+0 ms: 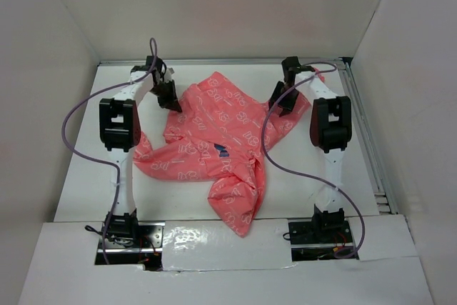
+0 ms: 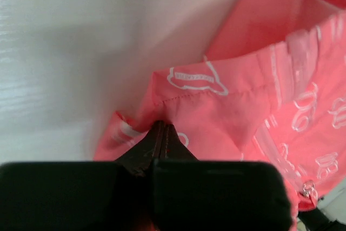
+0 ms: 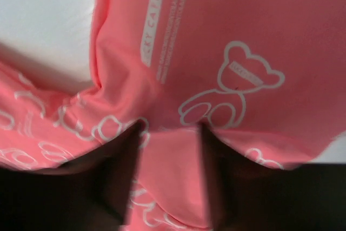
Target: Zip up the jacket
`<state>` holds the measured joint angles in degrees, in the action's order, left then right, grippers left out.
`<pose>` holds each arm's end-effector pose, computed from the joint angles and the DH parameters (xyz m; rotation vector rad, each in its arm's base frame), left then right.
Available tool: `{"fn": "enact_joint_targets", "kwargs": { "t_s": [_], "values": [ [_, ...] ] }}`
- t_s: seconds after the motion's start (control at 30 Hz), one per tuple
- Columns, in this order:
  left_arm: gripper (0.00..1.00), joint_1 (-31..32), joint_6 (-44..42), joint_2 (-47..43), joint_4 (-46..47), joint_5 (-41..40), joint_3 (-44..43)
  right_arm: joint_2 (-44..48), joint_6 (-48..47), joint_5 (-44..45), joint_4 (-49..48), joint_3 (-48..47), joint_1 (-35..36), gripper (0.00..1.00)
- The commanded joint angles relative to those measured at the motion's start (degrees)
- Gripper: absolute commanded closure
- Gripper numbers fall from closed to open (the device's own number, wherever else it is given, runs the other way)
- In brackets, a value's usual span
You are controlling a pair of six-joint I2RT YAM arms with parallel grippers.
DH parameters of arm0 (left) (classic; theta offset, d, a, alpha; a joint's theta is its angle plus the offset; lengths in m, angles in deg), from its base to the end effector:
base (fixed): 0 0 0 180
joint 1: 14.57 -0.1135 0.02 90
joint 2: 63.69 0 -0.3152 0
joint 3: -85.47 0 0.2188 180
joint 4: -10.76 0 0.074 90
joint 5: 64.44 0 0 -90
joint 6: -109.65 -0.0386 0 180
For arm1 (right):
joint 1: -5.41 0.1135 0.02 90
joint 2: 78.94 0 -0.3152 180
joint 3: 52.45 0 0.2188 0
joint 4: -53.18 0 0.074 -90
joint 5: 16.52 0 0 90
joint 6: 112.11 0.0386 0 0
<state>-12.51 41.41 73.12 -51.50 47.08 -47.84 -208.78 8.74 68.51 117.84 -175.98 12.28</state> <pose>0.5125 -0.0326 0.2157 -0.3583 2.7167 -0.6304 0.4723 0.0603 0.2252 0.5703 2.7850 0.2708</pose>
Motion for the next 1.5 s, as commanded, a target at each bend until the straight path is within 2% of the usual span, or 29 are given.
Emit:
{"fn": "enact_joint_targets", "kwargs": {
  "t_s": [0.0, 0.03, 0.07, 0.1, 0.13, 0.3, 0.33, 0.43, 0.57, 0.63, 0.67, 0.7, 0.73, 0.77, 0.8, 0.83, 0.87, 0.97, 1.03, 1.07, 1.27, 1.3, 1.37, 1.43, 1.47],
  "values": [
    [1.00, 0.0, -0.1, 3.0, -4.3, -3.8, -3.3, -2.2, 2.1, 0.1, 5.4, -4.4, -0.7, 0.53],
    [1.00, -0.3, 0.4, 2.9, -4.1, -4.7, -4.1, -3.0, 2.7, 0.2, 5.6, -4.7, -1.2, 0.60],
    [1.00, -1.1, 0.9, 2.8, -3.8, -5.8, -4.1, -3.4, 4.2, 0.7, 6.1, -5.4, -1.5, 0.81],
    [1.00, -1.4, 2.3, 2.7, -3.5, -6.1, -4.2, -3.6, 4.7, 0.6, 5.8, -5.7, -1.9, 0.93],
    [1.00, -1.9, 3.0, 2.3, -3.3, -6.3, -4.4, -3.8, 5.4, 1.3, 6.3, -6.1, -2.9, 1.00],
    [1.00, -8.5, 8.0, 2.1, -6.7, -8.8, -5.6, -4.6, 6.9, 0.1, 7.8, -7.2, -6.4, 1.00],
    [1.00, -10.1, 8.3, 2.2, -6.9, -8.3, -5.6, -4.8, 6.9, -0.5, 8.1, -7.2, -9.4, 1.00],
    [1.00, -12.1, 9.1, 2.3, -7.7, -8.2, -5.7, -4.6, 6.3, -1.4, 7.5, -6.6, -11.3, 1.00],
    [1.00, -14.0, 9.6, 2.8, -9.1, -6.4, -10.5, -3.1, 4.9, -2.2, 6.4, -7.4, -12.1, 1.00],
    [1.00, -15.4, 8.1, 1.5, -9.2, -2.6, -12.4, -1.2, 2.1, -4.8, 4.7, -7.5, -12.1, 0.93],
    [0.95, -15.6, 7.1, 0.0, -7.9, 3.5, -11.1, 2.1, 1.0, -5.7, 1.7, -6.3, -11.8, 0.85],
    [0.80, -15.6, 5.4, -1.5, -5.9, 7.1, -8.9, 3.6, -0.6, -6.4, 0.7, -5.7, -11.7, 0.67],
    [0.40, -15.4, 3.6, -5.7, -0.9, 9.7, -6.5, 5.3, -1.1, -6.7, -0.2, -5.3, -11.5, 0.60],
    [0.25, -15.2, 2.9, -7.9, 1.3, 11.1, -0.8, 8.4, -2.0, -7.2, -1.7, -4.2, -11.2, 0.52],
    [0.01, -14.3, 1.5, -9.7, 3.1, 12.9, 2.1, 9.3, -2.5, -7.3, -2.3, -3.7, -10.9, 0.41],
    [0.01, -13.9, 0.9, -12.0, 5.1, 12.8, 5.8, 11.8, -3.0, -8.5, -2.6, -3.1, -10.8, 0.38],
    [0.01, -13.6, -0.1, -12.3, 5.2, 13.1, 6.7, 12.8, -3.4, -9.3, -3.5, -1.5, -10.5, 0.30],
    [0.01, -11.2, -0.8, -10.5, 2.1, 12.7, 6.9, 16.7, -3.0, -10.5, -5.2, 2.4, -10.0, 0.15],
    [0.03, -10.0, -1.0, -8.3, 1.1, 9.2, 6.3, 19.7, -2.7, -11.2, -6.0, 5.0, -9.9, 0.08],
    [0.04, -8.7, -1.2, -7.6, -0.3, 8.4, 6.2, 20.9, -2.7, -11.5, -6.3, 6.1, -9.8, 0.00],
    [0.17, -5.7, 1.6, -5.4, -2.2, 0.4, 6.9, 30.6, -2.0, -10.5, -8.1, 11.7, -9.9, 0.00],
    [0.24, -5.6, 1.2, -6.1, -1.2, 2.8, 8.9, 33.0, -2.1, -10.9, -8.6, 12.4, -10.0, 0.00],
    [0.32, -4.8, 1.4, -6.3, -0.3, 2.0, 9.9, 34.9, -1.5, -10.8, -8.9, 14.0, -9.9, 0.00],
    [0.36, -3.7, 1.5, -5.2, -1.7, -1.2, 8.4, 37.5, -1.1, -10.5, -9.2, 15.1, -10.0, 0.00],
    [0.45, -3.5, 1.4, -4.3, -3.4, -1.6, 7.0, 38.8, -1.1, -10.1, -9.1, 15.2, -10.1, 0.00]
  ]
}}
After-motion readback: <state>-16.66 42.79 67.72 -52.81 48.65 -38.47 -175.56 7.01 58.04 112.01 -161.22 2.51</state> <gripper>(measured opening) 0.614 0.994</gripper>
